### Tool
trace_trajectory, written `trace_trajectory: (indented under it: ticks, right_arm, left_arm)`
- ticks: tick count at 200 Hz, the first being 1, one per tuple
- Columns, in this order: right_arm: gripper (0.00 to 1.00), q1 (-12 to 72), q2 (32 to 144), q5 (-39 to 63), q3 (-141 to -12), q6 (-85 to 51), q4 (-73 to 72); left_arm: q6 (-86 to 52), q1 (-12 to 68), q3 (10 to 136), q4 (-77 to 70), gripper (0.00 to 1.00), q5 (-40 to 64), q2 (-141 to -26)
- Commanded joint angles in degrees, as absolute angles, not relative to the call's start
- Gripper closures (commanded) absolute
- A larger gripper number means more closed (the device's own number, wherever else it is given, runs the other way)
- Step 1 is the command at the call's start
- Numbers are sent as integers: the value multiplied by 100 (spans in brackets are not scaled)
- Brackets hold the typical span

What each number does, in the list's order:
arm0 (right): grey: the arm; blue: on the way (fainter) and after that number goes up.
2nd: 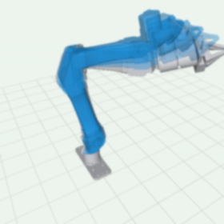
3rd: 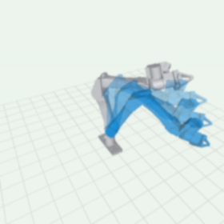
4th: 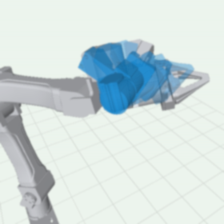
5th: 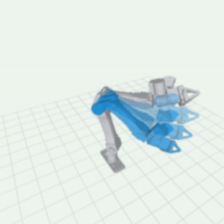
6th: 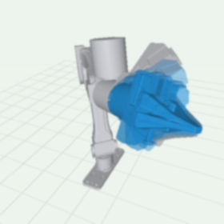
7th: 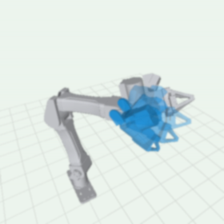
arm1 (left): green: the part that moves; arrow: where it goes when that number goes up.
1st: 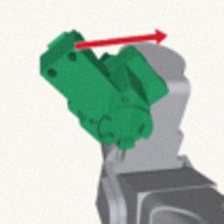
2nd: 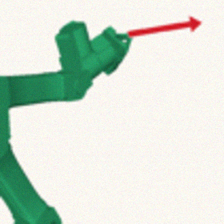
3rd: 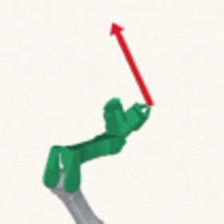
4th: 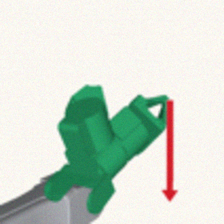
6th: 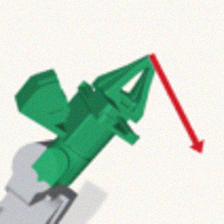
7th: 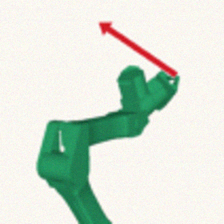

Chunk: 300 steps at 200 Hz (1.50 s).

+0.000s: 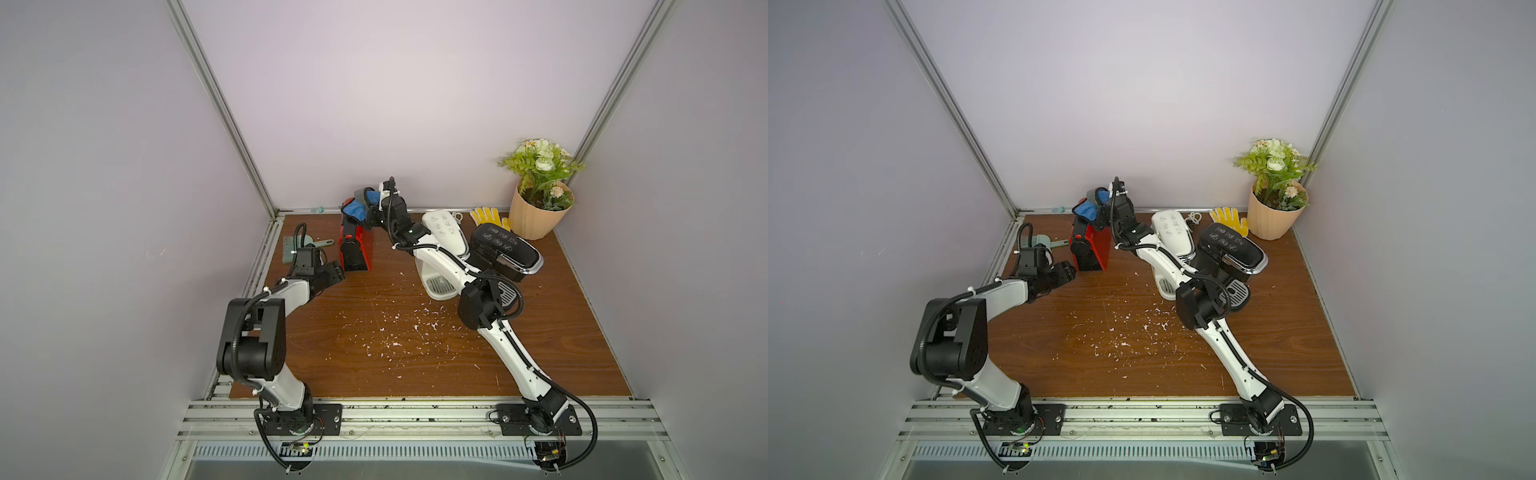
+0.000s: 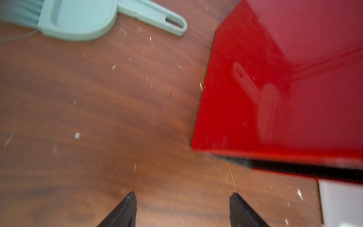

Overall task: Wipe the surface of a coffee machine
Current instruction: Move the coffee machine to the center of the board.

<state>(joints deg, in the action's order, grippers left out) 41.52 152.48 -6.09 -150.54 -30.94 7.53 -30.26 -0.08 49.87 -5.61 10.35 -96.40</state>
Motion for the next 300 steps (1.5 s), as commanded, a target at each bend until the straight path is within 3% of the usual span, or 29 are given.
trace_trajectory:
  ticks: [1, 45, 102, 133, 168, 225, 300]
  right_arm:
    - [96, 4274, 14864, -212, -15014, -3046, 831]
    - [96, 4254, 14490, 172, -14682, -2921, 957]
    - [95, 4117, 14347, 798, -14594, -2900, 1251]
    - [95, 4043, 14157, 981, -14349, -2827, 1327]
    - [95, 3957, 13834, 1002, -13816, -2795, 1183]
    - [95, 3931, 13418, 1010, -13243, -2663, 1162]
    - [95, 4065, 11660, 1097, -10023, -2759, -57]
  left_arm:
    - [-2787, -75, 5294, -1434, 25, 956, -9947]
    - [-2332, 144, 5379, -2253, 29, 1390, -10308]
    - [-2126, 208, 5630, -2700, 45, 1178, -10674]
    - [-2050, 228, 5817, -2680, 79, 1250, -10986]
    - [-1911, 391, 5575, -2634, 90, 1086, -10775]
    - [-1825, 569, 5011, -2267, 99, 775, -10147]
    - [-2271, 615, 3471, -1478, 100, 1019, -8746]
